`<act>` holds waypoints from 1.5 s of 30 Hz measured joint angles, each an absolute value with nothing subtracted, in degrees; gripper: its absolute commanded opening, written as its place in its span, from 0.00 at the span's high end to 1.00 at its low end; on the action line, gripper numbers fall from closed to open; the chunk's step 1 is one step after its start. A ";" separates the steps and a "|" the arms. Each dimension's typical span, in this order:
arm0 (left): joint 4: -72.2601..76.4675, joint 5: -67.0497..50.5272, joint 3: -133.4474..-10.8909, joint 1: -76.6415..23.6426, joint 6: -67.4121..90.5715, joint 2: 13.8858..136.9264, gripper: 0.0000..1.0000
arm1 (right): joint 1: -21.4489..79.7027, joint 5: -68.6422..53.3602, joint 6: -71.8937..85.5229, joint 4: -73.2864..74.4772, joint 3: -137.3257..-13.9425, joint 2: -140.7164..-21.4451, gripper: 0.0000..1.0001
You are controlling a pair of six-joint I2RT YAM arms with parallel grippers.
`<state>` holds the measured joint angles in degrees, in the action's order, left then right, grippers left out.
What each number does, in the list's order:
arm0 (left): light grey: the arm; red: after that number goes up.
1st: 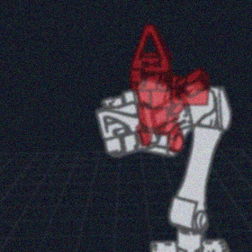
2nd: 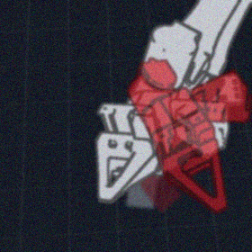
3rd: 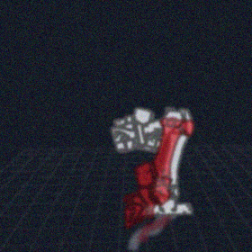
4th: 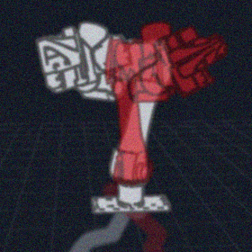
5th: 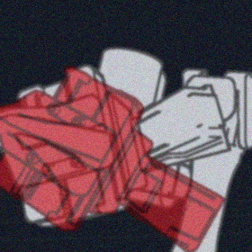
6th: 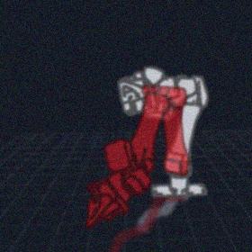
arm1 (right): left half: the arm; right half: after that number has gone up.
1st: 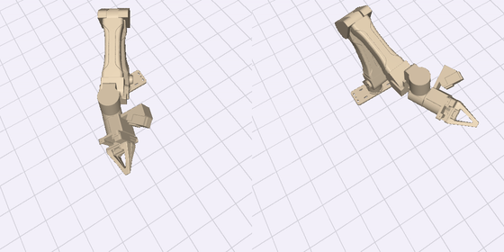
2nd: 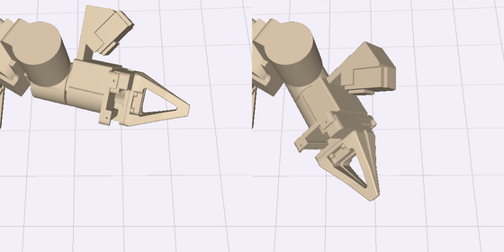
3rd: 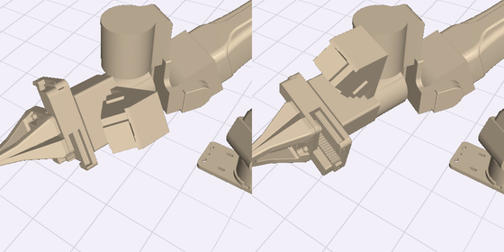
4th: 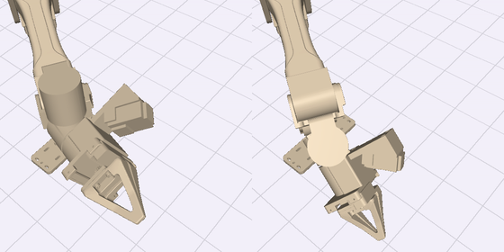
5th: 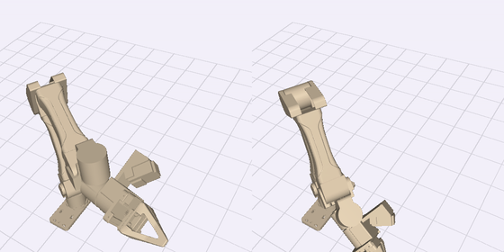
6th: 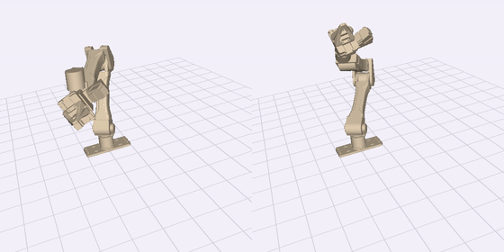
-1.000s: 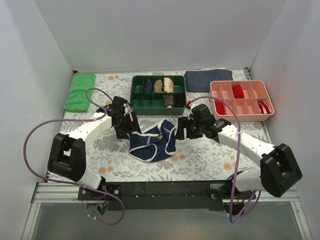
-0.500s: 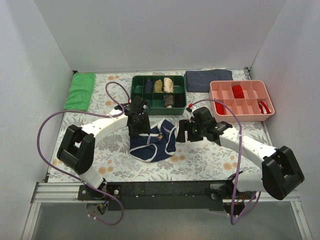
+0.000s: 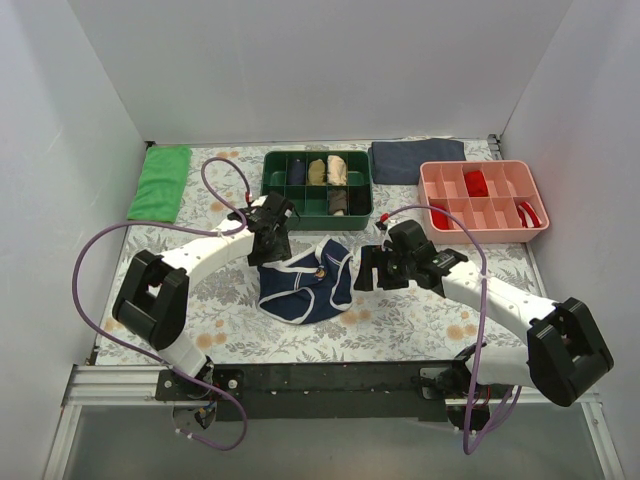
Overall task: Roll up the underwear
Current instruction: Flatten out the underwear at the center of the board.
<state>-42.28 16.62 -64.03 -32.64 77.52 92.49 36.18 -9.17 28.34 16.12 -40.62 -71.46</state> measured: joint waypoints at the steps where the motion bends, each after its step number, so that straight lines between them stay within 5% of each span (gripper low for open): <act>1: -41.71 16.73 -63.77 -32.64 77.32 92.49 0.47 | 36.18 -9.17 28.34 16.12 -40.62 -71.44 0.21; 22: -36.12 15.57 -59.16 -32.64 73.71 93.65 0.58 | 36.18 -9.19 29.87 15.79 -38.44 -70.22 0.21; 29: -35.27 15.35 -57.45 -32.71 73.80 94.45 0.73 | 36.16 -9.21 29.85 15.75 -38.44 -70.89 0.21; 34: -34.52 15.22 -57.32 -33.15 74.02 95.96 0.94 | 36.16 -9.19 29.87 15.73 -38.44 -71.00 0.20; 45: -37.65 16.16 -59.94 -33.41 74.35 95.11 0.96 | 36.18 -9.19 29.85 15.75 -38.33 -71.05 0.20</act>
<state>-37.65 16.16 -59.94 -33.41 74.35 95.11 36.18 -9.19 29.85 15.75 -38.33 -71.05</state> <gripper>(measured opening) 0.057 0.795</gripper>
